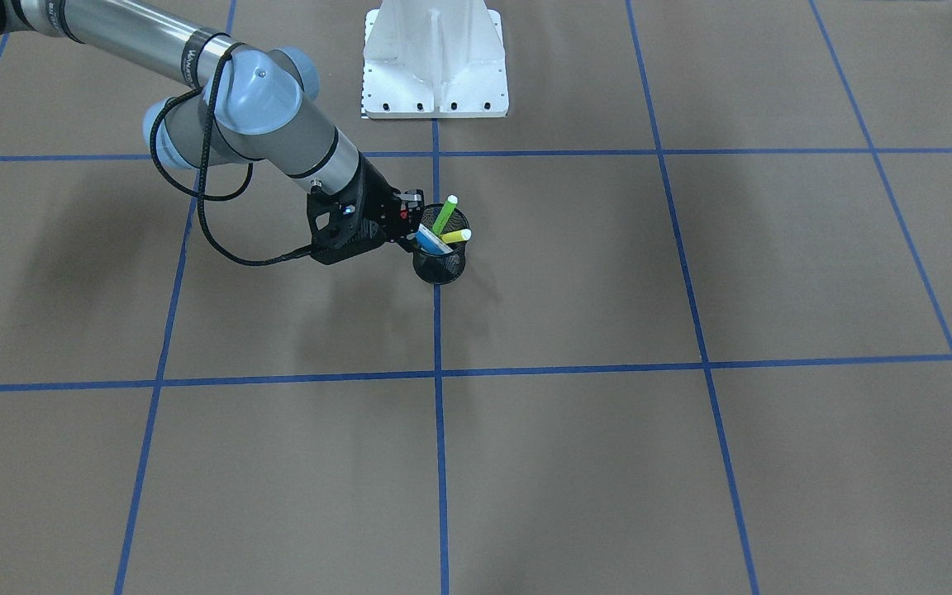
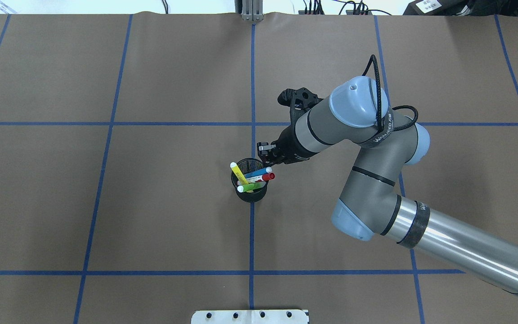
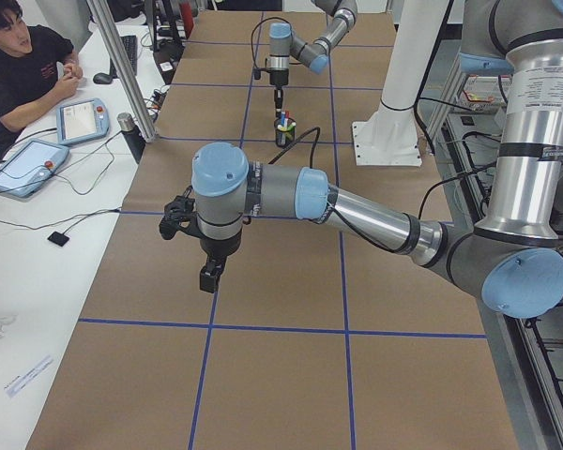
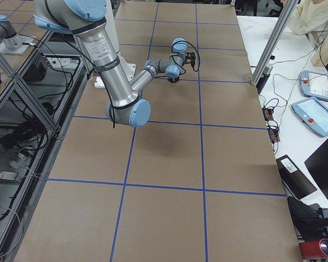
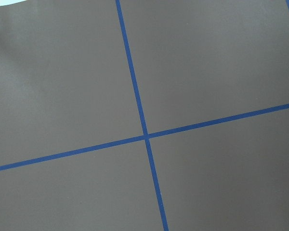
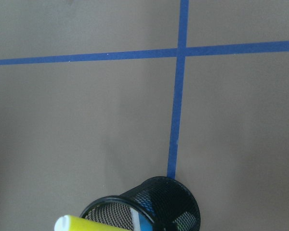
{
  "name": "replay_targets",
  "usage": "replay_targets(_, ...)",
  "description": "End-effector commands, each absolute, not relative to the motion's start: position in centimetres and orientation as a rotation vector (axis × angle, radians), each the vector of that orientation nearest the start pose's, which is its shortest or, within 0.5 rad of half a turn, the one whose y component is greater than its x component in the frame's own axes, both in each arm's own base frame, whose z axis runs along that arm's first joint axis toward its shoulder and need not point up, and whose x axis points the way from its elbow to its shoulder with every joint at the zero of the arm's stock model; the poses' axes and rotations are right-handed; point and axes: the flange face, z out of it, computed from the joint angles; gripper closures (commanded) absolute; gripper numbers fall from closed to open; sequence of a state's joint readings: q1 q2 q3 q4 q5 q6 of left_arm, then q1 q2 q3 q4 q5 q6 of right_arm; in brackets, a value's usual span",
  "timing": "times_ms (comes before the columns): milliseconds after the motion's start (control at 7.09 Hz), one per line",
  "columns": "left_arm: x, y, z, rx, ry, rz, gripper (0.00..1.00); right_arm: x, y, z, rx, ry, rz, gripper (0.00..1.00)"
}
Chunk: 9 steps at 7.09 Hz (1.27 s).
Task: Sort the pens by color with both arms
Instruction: 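Align the right gripper over the blue marker in the cup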
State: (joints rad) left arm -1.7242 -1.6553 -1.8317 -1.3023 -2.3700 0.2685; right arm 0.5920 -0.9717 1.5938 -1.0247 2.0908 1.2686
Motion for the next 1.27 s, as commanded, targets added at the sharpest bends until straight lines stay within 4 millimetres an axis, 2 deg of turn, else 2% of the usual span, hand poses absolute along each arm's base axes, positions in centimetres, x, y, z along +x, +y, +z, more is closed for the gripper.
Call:
replay_targets(0, -13.90, -49.41, 51.42, 0.240, 0.766, 0.140, 0.01, -51.50, -44.74, 22.66, 0.082, -1.222, -0.055, 0.40)
replay_targets(423, -13.90, -49.41, 51.42, 0.240, 0.766, 0.140, 0.01, -51.26, -44.53, 22.44, 0.075, -1.230, -0.050, 0.41)
replay_targets(705, -13.90, -49.41, 51.42, 0.240, 0.766, 0.140, 0.01, -51.13, -44.30, 22.43, 0.071, -1.232, -0.050, 0.55)
replay_targets(1128, -13.90, -49.42, 51.49, 0.238, 0.767, 0.139, 0.01, -51.18, -44.23, 22.64, 0.071, -1.229, -0.050, 0.60)
